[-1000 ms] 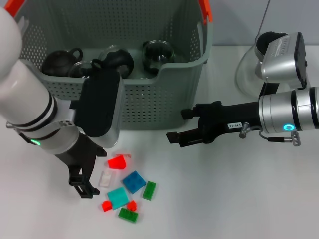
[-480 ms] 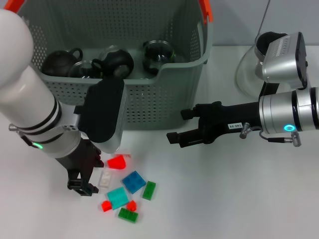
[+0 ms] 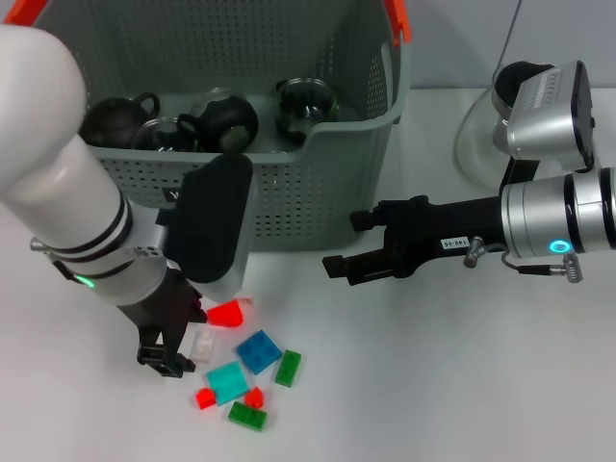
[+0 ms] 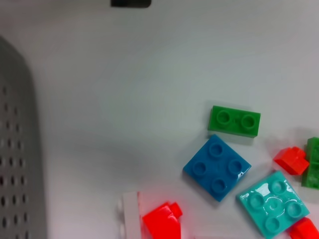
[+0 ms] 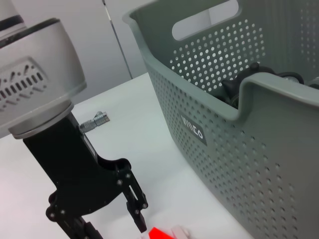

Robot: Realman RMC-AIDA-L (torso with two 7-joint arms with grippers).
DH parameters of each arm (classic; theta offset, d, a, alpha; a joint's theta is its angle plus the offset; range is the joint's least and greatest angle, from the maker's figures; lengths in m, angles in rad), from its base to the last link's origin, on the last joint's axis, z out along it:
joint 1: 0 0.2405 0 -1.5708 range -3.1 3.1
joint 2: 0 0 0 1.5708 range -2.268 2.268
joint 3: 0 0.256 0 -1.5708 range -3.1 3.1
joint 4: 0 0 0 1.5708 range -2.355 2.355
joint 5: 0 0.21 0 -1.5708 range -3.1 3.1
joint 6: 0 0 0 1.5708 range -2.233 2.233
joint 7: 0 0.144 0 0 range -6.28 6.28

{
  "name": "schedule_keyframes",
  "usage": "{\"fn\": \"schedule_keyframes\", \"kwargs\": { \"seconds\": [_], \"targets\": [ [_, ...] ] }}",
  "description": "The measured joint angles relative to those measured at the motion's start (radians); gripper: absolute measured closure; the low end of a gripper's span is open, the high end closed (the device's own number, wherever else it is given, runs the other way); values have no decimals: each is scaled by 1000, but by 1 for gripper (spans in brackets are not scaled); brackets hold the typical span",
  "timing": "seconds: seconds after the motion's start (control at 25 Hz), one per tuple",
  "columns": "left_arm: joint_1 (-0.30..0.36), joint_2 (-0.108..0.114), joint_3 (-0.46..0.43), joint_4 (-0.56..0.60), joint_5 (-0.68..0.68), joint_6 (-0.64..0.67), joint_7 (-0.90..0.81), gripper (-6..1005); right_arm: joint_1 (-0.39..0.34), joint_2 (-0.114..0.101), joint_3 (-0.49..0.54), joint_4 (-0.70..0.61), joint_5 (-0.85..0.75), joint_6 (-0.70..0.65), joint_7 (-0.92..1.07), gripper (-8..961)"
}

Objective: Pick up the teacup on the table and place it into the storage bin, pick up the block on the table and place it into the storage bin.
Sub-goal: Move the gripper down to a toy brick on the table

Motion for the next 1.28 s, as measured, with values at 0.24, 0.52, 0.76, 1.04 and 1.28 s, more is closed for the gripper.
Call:
{"fn": "schedule_keyframes", "kwargs": {
  "seconds": [0.24,0.52,0.76,1.04,1.28],
  "targets": [
    [-17,0,31,-46,2,-32,2,435,-3,1,0,0,-1,1,-4,6],
    [-29,0,33,-53,2,-31,3,446,-5,2,0,1,-1,4,-9,6],
    [-46,0,32,-54,4,-9,-4,455,-5,3,0,1,1,9,-15,6],
    [-55,-2,48,-47,12,0,-7,465,-3,7,0,1,1,9,-25,6],
    [-65,-2,54,-56,15,0,-7,475,2,8,0,0,2,9,-26,6]
  ]
}}
